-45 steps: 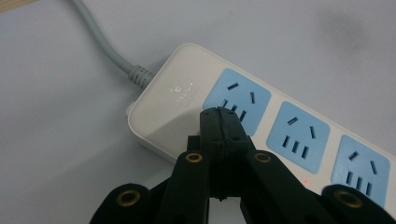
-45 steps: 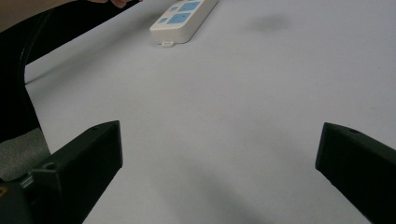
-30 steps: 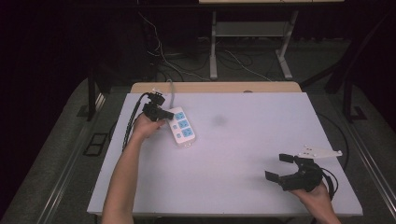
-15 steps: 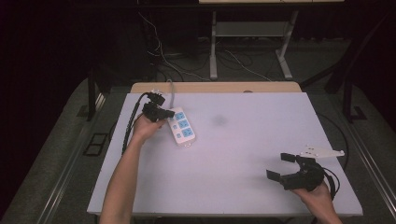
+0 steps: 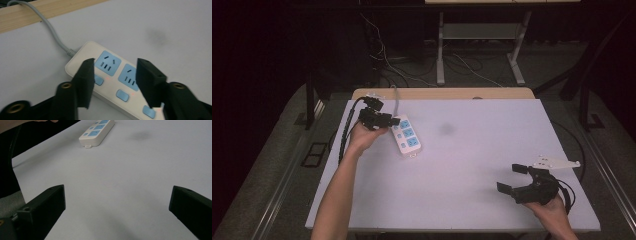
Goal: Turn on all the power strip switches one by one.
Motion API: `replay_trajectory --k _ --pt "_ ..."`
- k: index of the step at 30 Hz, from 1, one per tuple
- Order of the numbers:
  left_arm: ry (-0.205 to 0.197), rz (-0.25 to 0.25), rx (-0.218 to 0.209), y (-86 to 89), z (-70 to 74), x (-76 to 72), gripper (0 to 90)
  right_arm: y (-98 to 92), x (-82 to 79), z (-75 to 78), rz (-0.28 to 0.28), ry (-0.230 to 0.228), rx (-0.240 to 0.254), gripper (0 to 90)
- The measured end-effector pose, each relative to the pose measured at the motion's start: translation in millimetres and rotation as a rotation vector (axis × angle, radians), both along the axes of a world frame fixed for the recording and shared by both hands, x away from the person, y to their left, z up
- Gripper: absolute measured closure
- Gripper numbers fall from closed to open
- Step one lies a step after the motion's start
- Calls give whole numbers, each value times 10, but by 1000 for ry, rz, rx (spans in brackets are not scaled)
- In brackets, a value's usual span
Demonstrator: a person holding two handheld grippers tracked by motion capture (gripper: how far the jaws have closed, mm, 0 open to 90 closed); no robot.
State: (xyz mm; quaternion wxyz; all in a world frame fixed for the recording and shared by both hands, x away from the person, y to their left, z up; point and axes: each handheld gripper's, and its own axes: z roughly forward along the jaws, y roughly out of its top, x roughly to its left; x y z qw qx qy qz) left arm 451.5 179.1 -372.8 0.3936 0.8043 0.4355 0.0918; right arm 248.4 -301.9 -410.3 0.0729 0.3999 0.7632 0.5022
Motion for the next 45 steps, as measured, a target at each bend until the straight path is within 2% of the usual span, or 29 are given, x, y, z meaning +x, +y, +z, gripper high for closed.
replay_trajectory --k 5,8,12,14,16,23,26,36,42,45 --pt "3 -4 -14 38 71 -125 107 1 -1 0 0 0 2 5" --pt "8 0 -36 52 98 -208 0 3 1 1 0 0 3 5" --pt "-16 -11 -66 70 141 -357 0 5 -2 4 4 -4 4 5" --pt "-35 -14 -65 67 161 -442 0 3 -5 7 2 -6 6 5" --pt "-56 -11 -88 80 172 -527 0 2 -5 9 2 -5 8 5" --pt "-100 -11 -92 104 165 -801 0 13 -9 15 4 -6 8 5" --pt "-111 -18 -98 107 140 -924 0 18 -11 18 4 -5 10 5" --pt "-175 -19 -190 97 22 -1372 0 44 -4 5 10 1 4 5" --pt "-183 -28 -239 65 -61 -1581 0 47 -6 1 13 5 3 5" --pt "-179 -46 -230 21 -110 -1670 0 48 -17 2 15 7 6 5"
